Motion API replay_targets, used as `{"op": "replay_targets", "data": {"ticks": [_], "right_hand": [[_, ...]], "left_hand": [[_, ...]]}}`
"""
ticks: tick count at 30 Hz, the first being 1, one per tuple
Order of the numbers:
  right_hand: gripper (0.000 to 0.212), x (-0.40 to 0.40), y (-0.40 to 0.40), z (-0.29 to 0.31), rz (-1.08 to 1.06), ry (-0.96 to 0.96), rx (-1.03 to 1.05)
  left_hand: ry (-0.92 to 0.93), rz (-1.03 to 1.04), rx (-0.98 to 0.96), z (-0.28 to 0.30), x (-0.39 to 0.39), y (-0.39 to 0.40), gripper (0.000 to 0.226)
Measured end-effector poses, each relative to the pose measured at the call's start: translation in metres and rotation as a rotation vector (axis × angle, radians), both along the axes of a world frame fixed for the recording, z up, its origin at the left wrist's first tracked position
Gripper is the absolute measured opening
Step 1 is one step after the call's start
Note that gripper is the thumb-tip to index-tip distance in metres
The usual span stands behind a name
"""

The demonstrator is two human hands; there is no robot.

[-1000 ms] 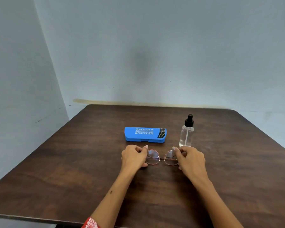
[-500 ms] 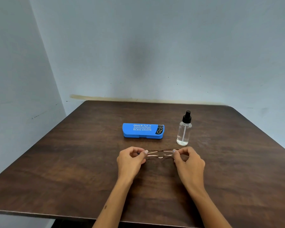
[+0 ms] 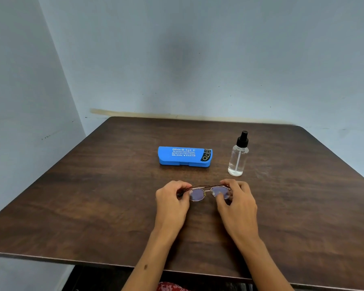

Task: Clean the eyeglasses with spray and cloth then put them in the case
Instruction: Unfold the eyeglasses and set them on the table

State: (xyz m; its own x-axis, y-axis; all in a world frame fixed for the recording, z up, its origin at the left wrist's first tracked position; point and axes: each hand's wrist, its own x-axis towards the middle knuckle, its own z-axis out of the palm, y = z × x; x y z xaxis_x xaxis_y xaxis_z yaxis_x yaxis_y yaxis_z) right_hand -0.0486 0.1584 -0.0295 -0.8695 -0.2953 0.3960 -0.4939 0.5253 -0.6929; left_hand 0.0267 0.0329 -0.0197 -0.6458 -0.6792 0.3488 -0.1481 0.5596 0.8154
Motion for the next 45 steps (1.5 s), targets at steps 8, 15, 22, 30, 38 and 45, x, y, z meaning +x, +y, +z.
{"op": "replay_targets", "data": {"ticks": [8,15,22,30,38,45], "right_hand": [[0.03,-0.001,0.0,-0.006,-0.075,0.063,0.118],[0.031,-0.001,-0.011,-0.012,0.052,0.334,0.212],[0.028,-0.005,-0.018,-0.017,0.086,0.386,0.179],[0.013,-0.003,-0.01,-0.008,-0.003,0.371,0.092],[0.017,0.0,-0.003,-0.002,-0.07,0.353,-0.129],[0.019,-0.005,0.006,0.004,-0.132,0.251,-0.383]], "left_hand": [[0.018,-0.047,-0.143,-0.005,0.0,0.0,0.018],[0.0,-0.083,-0.222,-0.008,-0.001,-0.001,0.018],[-0.045,-0.106,-0.324,-0.009,-0.002,0.001,0.012],[-0.128,-0.096,-0.363,-0.012,-0.004,0.001,0.009],[-0.11,-0.078,-0.281,-0.012,-0.005,0.004,0.032],[-0.151,-0.126,-0.469,-0.012,-0.006,0.007,0.015]]}}
